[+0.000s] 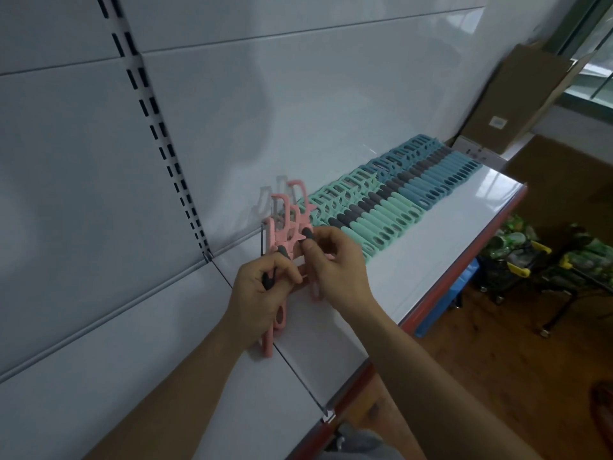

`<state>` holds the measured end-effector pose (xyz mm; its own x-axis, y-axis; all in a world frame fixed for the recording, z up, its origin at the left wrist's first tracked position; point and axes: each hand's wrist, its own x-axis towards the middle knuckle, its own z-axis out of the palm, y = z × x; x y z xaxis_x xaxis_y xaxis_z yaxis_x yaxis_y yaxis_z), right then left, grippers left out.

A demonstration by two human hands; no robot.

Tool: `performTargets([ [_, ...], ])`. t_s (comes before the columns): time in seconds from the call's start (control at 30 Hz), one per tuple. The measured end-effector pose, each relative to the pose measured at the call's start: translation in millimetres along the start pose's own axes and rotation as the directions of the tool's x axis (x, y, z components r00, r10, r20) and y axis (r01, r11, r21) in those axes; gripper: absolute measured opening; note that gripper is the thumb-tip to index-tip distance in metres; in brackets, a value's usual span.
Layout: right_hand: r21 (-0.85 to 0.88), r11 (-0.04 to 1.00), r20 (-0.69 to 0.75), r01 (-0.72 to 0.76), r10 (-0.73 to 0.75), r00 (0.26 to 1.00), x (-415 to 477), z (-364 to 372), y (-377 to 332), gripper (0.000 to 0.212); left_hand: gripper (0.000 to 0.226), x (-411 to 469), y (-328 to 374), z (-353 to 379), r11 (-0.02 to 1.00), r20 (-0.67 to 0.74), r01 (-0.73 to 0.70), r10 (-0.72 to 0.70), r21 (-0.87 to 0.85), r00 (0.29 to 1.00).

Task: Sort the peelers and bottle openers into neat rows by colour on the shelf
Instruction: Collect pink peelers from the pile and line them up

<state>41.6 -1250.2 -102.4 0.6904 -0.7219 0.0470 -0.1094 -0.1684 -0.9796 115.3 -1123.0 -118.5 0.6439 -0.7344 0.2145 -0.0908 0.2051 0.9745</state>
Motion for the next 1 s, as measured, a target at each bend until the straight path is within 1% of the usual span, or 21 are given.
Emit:
performTargets([
  [0.07,0.071,0.997,-0.113,-0.008,0.016,0.993,1,-2,-2,0.010,0.029,-1,-2,1,1.000,-0.068,0.006,-0.007,-0.021,0.998],
  [0.13,0.054,0.999,-0.209,0.000,0.011,0.978,3,-7,-3,0.014,0.031,0,-2,0,0.999,-0.210,0.033,-0.034,-0.009,0.977],
  [0.17,-0.029,0.999,-0.222,0.018,-0.024,0.975,4,-10,-3,0.018,0.033,1,-2,-2,0.999,-0.279,0.038,-0.038,-0.003,0.959],
  [0.2,-0.181,0.981,-0.203,0.062,-0.099,0.974,4,-13,-1,0.022,0.036,2,-2,-3,0.999,-0.329,0.037,-0.034,0.003,0.944],
  [0.23,-0.373,0.921,-0.148,0.115,-0.181,0.972,3,-17,-2,0.026,0.037,3,-2,-3,0.999,-0.355,0.033,-0.028,0.008,0.935],
  [0.27,-0.507,0.845,-0.085,0.171,-0.247,0.965,3,-19,2,0.031,0.035,3,-2,-4,0.999,-0.363,0.034,-0.027,0.012,0.931],
  [0.3,-0.580,0.784,-0.029,0.220,-0.290,0.957,1,-20,3,0.035,0.031,3,-2,-3,0.999,-0.366,0.040,-0.031,0.017,0.930],
  [0.33,-0.606,0.754,0.003,0.255,-0.319,0.948,1,-21,5,0.036,0.028,3,-1,-3,0.998,-0.365,0.051,-0.040,0.021,0.930],
  [0.43,-0.634,0.697,0.067,0.336,-0.383,0.921,2,-19,11,0.026,0.026,2,0,-2,0.997,-0.367,0.081,-0.070,0.016,0.928],
  [0.57,-0.669,0.625,0.151,0.401,-0.414,0.898,8,-13,12,0.021,0.030,3,-1,-2,0.995,-0.383,0.101,-0.094,-0.002,0.919],
  [0.7,-0.743,0.502,0.222,0.443,-0.439,0.870,16,-6,19,0.018,0.024,3,2,1,0.995,-0.386,0.098,-0.078,0.034,0.919],
  [0.73,-0.750,0.484,0.234,0.451,-0.443,0.865,18,-4,21,0.018,0.024,3,3,1,0.994,-0.390,0.099,-0.075,0.042,0.918],
  [0.83,-0.745,0.492,0.243,0.450,-0.428,0.871,19,-1,27,0.018,0.024,4,1,0,0.992,-0.396,0.112,-0.084,0.050,0.914],
  [0.9,-0.741,0.478,0.262,0.472,-0.442,0.858,18,-2,30,0.018,0.025,3,0,-1,0.992,-0.390,0.109,-0.077,0.060,0.918],
  [0.93,-0.742,0.478,0.253,0.471,-0.450,0.856,17,-3,30,0.018,0.025,4,-1,-1,0.992,-0.383,0.109,-0.076,0.064,0.921],
  [1.0,-0.756,0.501,0.170,0.421,-0.471,0.866,14,-8,29,0.017,0.024,4,0,-1,0.991,-0.369,0.119,-0.087,0.066,0.925],
])
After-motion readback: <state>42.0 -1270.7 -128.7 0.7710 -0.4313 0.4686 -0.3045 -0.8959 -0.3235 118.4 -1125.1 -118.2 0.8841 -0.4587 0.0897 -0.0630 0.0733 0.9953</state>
